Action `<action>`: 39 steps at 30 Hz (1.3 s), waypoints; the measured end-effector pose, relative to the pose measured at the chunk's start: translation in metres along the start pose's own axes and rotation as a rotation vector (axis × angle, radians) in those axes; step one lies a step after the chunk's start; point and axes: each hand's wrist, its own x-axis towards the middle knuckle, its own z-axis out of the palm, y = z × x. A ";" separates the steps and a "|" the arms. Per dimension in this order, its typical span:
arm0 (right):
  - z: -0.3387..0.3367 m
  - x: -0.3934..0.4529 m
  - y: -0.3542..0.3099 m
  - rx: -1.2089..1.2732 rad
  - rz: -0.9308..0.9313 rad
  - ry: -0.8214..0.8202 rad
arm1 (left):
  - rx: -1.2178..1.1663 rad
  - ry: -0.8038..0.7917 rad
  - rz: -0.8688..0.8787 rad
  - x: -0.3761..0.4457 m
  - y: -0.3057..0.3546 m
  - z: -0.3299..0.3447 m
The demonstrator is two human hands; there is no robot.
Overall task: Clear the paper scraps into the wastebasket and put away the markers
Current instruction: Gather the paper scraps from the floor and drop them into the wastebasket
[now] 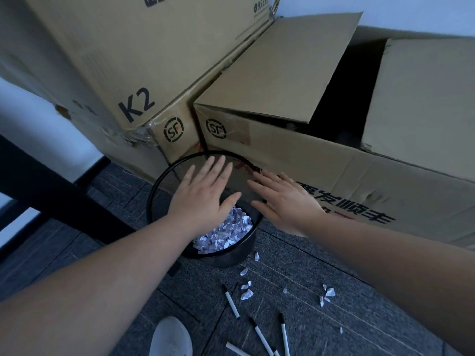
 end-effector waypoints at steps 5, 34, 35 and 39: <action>0.004 -0.041 0.028 -0.031 0.075 -0.080 | 0.043 -0.007 0.105 0.009 0.047 -0.004; 0.229 -0.119 0.156 0.044 0.308 -0.273 | -0.068 -0.183 0.279 0.027 0.108 0.258; 0.233 -0.118 0.158 0.037 0.306 -0.260 | -0.081 -0.188 0.272 0.025 0.106 0.266; 0.244 -0.114 0.158 0.094 0.330 -0.157 | -0.133 -0.205 0.213 0.016 0.102 0.291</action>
